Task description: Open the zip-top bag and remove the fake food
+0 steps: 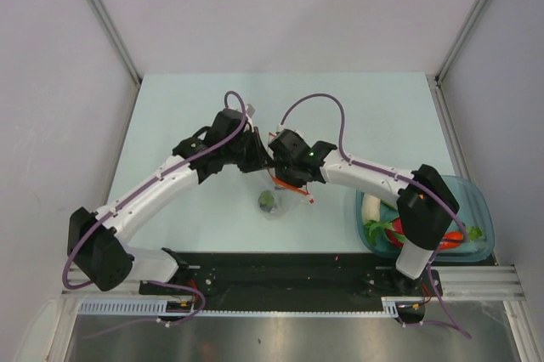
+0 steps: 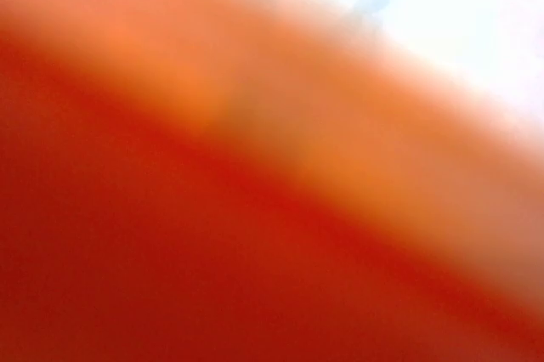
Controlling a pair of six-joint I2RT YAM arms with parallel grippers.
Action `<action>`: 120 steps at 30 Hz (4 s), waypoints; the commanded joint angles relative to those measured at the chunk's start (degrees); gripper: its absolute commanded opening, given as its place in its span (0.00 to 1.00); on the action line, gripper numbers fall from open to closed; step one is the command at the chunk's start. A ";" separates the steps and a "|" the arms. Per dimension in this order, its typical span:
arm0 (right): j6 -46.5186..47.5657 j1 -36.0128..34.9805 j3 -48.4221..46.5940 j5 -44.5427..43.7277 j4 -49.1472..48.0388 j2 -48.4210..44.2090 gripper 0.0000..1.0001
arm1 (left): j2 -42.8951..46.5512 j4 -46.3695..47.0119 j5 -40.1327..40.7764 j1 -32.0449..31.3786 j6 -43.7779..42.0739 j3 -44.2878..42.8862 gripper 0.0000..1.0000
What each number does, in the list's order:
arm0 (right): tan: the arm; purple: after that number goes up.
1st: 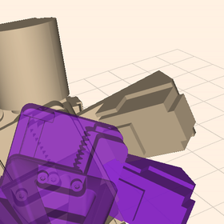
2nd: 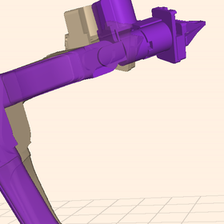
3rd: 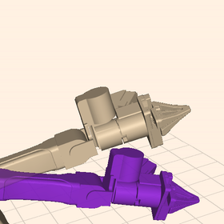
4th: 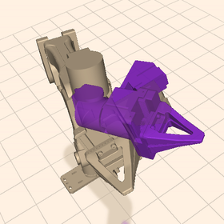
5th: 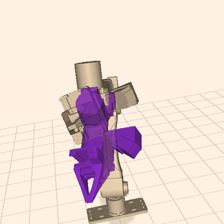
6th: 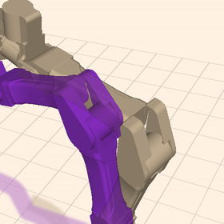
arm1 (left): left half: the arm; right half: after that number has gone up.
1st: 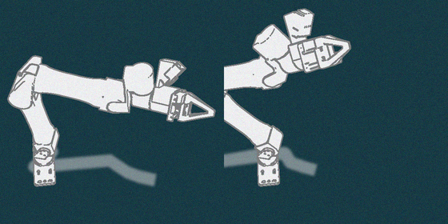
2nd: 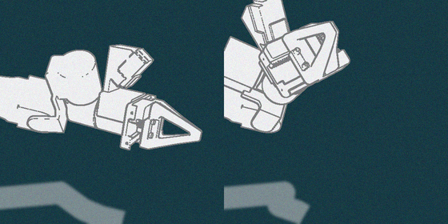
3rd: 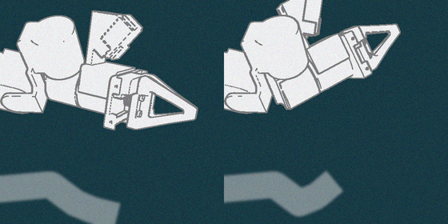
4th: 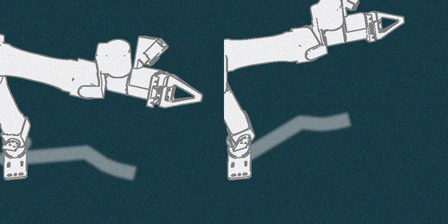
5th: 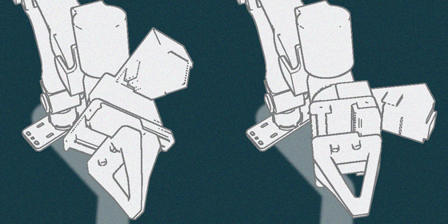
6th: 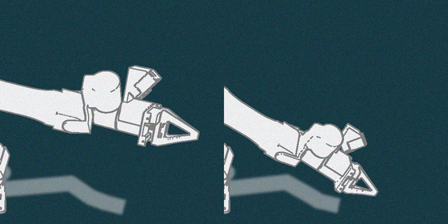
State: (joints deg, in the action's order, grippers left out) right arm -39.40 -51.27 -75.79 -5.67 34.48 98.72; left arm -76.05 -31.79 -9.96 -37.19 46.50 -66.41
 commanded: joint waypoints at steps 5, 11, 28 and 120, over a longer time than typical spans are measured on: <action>6.52 -1.82 0.38 7.51 -6.44 3.50 0.42 | 4.58 0.06 1.25 -0.08 -1.59 3.30 0.00; 8.81 -1.65 -2.42 9.97 -6.53 2.27 0.43 | 7.06 -0.46 1.78 0.19 -3.08 3.22 0.00; 4.86 3.89 0.36 23.78 -7.85 -7.12 0.45 | 3.29 11.74 -16.75 0.10 -4.50 -4.76 0.00; 0.99 -0.15 13.99 25.45 -4.33 -9.33 0.46 | 5.83 20.53 -20.63 -1.66 3.24 35.65 0.07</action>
State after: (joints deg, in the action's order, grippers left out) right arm -37.93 -50.00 -63.02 18.11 31.90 89.47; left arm -67.48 -20.34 -25.96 -37.43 47.86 -29.95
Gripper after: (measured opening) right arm 0.450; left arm 0.074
